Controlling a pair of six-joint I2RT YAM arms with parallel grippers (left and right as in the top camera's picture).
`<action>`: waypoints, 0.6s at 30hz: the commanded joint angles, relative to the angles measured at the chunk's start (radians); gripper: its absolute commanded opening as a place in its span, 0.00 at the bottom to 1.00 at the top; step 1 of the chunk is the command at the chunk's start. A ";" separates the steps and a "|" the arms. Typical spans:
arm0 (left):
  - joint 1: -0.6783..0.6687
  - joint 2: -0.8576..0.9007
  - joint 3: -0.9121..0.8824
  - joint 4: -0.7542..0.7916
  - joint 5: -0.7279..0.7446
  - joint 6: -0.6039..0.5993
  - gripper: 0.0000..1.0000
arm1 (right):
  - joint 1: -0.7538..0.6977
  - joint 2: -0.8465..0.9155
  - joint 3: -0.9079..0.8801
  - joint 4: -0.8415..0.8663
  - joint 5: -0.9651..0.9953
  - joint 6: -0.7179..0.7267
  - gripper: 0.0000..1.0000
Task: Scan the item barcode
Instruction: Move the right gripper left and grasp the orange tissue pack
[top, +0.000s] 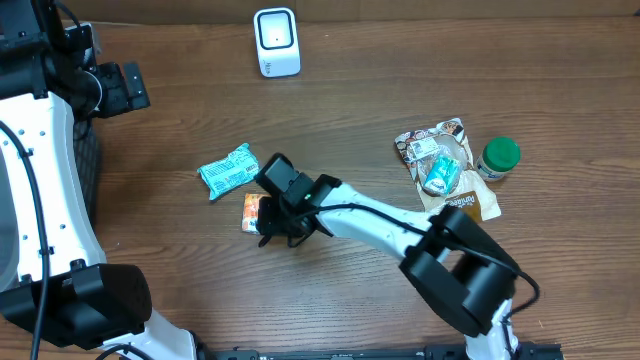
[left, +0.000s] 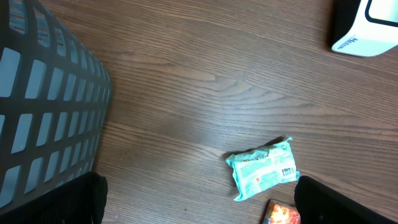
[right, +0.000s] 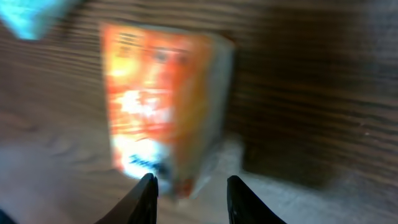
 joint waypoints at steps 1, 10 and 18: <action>0.003 0.013 0.002 0.001 -0.003 0.022 1.00 | -0.005 0.023 -0.008 0.013 -0.008 0.014 0.32; 0.003 0.013 0.002 0.001 -0.003 0.022 1.00 | -0.009 0.023 -0.007 0.006 -0.007 0.008 0.08; 0.003 0.013 0.002 0.001 -0.003 0.022 1.00 | -0.056 0.019 0.017 -0.073 -0.007 -0.077 0.04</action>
